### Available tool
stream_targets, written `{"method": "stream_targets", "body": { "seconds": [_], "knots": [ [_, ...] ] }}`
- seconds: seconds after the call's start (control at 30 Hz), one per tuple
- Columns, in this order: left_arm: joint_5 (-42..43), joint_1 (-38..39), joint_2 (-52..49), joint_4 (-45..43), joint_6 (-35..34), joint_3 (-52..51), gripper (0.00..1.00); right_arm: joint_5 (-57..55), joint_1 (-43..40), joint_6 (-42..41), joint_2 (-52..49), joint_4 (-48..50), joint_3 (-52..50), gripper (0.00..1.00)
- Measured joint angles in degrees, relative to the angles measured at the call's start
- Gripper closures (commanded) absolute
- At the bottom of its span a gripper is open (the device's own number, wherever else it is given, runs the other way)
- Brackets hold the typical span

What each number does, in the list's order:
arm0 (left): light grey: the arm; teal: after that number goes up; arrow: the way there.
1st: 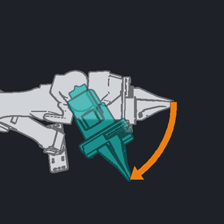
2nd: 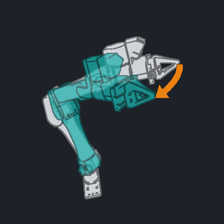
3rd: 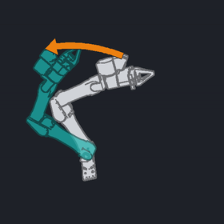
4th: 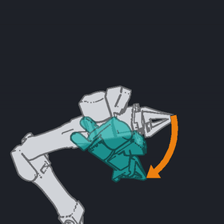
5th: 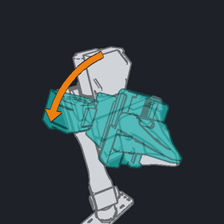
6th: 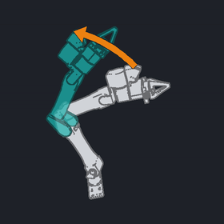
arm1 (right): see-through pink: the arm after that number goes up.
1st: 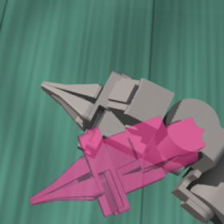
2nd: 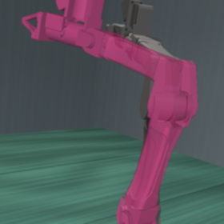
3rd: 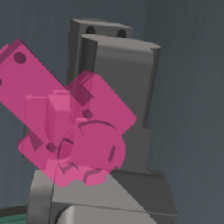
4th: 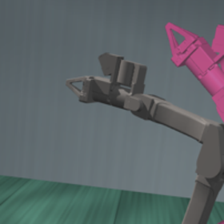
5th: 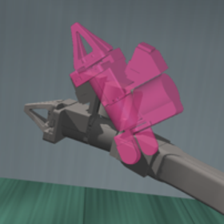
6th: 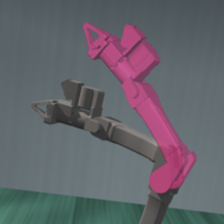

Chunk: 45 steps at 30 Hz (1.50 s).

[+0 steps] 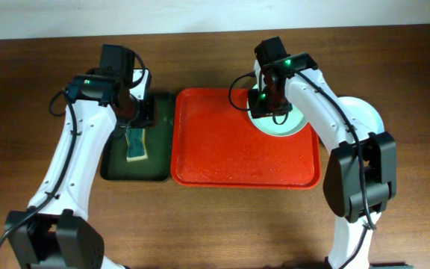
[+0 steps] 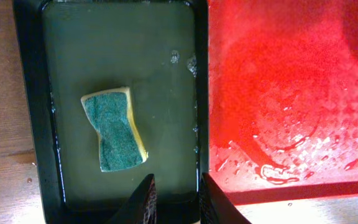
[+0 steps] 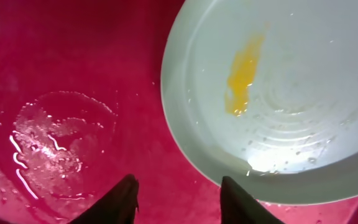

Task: Clean dirty plates on tray and stack at the side

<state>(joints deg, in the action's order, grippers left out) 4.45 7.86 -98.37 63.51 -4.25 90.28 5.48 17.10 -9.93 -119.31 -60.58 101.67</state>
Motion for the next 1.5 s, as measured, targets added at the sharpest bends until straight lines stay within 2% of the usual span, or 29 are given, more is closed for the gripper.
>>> {"method": "stream_targets", "body": {
  "seconds": [0.1,0.2,0.33,0.37,0.4,0.43,0.47,0.53,0.57,0.6,0.67,0.77,0.9,0.93,0.97,1.0,1.03,1.2,1.37,1.5],
  "knots": [
    [-0.2,0.0,0.0,-1.2,0.0,-1.2,0.78,-0.6,1.0,-0.1,-0.7,2.9,0.0,0.56],
    [-0.4,0.0,0.0,-1.2,0.0,-1.7,0.76,-1.1,1.7,-0.1,-2.9,5.7,0.0,0.65],
    [-0.4,0.0,0.0,-1.2,0.0,-1.7,0.76,-1.7,1.7,-0.2,-5.9,7.9,-0.3,0.67],
    [-0.4,0.0,0.0,-1.2,0.0,-1.7,0.76,-1.8,1.7,-0.2,-6.4,8.1,-0.4,0.71],
    [-0.4,0.0,0.0,-1.2,0.0,-1.7,0.76,-1.8,1.7,-0.2,-7.4,8.4,-0.5,0.8],
    [-0.4,0.0,0.0,-1.2,0.0,-1.7,0.76,-1.9,1.7,0.1,-8.1,8.4,-0.5,0.94],
    [-0.4,0.0,0.0,-1.2,0.0,-1.7,0.76,-2.0,1.7,0.0,-8.6,8.4,-0.5,0.96],
    [-0.4,0.0,0.0,-1.2,0.0,-1.7,0.76,-1.9,1.7,0.1,-9.4,8.4,-0.5,0.96],
    [-0.4,0.0,0.0,-1.2,0.0,-1.7,0.76,-1.9,1.7,0.0,-9.6,8.4,-0.5,0.86],
    [-0.4,0.0,0.0,-1.2,0.0,-1.7,0.76,-1.3,1.7,-0.2,-9.5,7.9,-0.5,0.7],
    [-0.4,0.0,0.0,-1.2,0.0,-1.7,0.75,0.9,1.7,0.0,-9.6,7.5,-0.5,0.59],
    [-0.4,0.0,0.0,-1.2,0.0,-1.7,0.75,3.3,1.7,-0.2,-9.7,4.8,-0.5,0.56],
    [-0.4,0.0,0.0,-1.2,0.0,-1.7,0.75,4.9,1.9,-0.1,-9.7,-1.1,0.0,0.57],
    [-0.4,0.0,0.0,-1.2,0.0,-1.7,0.75,6.1,2.0,0.1,-9.7,-2.5,0.6,0.59],
    [-0.4,0.0,0.0,-1.2,0.0,-1.7,0.75,7.0,2.2,0.4,-9.5,-3.3,0.9,0.66],
    [-0.4,0.0,0.0,-1.2,0.0,-1.7,0.75,8.5,2.7,0.8,-9.2,-4.2,1.2,0.91],
    [-0.4,0.0,0.0,-1.2,0.0,-1.7,0.75,10.4,3.7,1.2,-8.6,-5.3,1.4,0.96],
    [-0.4,0.0,0.0,-1.2,0.0,-1.7,0.77,15.2,11.4,0.0,-7.1,-5.4,1.2,0.96],
    [-3.0,-0.3,0.0,-1.2,-1.3,-1.7,0.78,16.4,20.2,-6.0,-7.1,2.9,-3.5,0.96],
    [-5.5,-0.5,0.0,-1.2,-2.6,-1.7,0.77,16.5,23.1,-8.3,-7.1,5.9,-4.7,0.96]
  ]
}}
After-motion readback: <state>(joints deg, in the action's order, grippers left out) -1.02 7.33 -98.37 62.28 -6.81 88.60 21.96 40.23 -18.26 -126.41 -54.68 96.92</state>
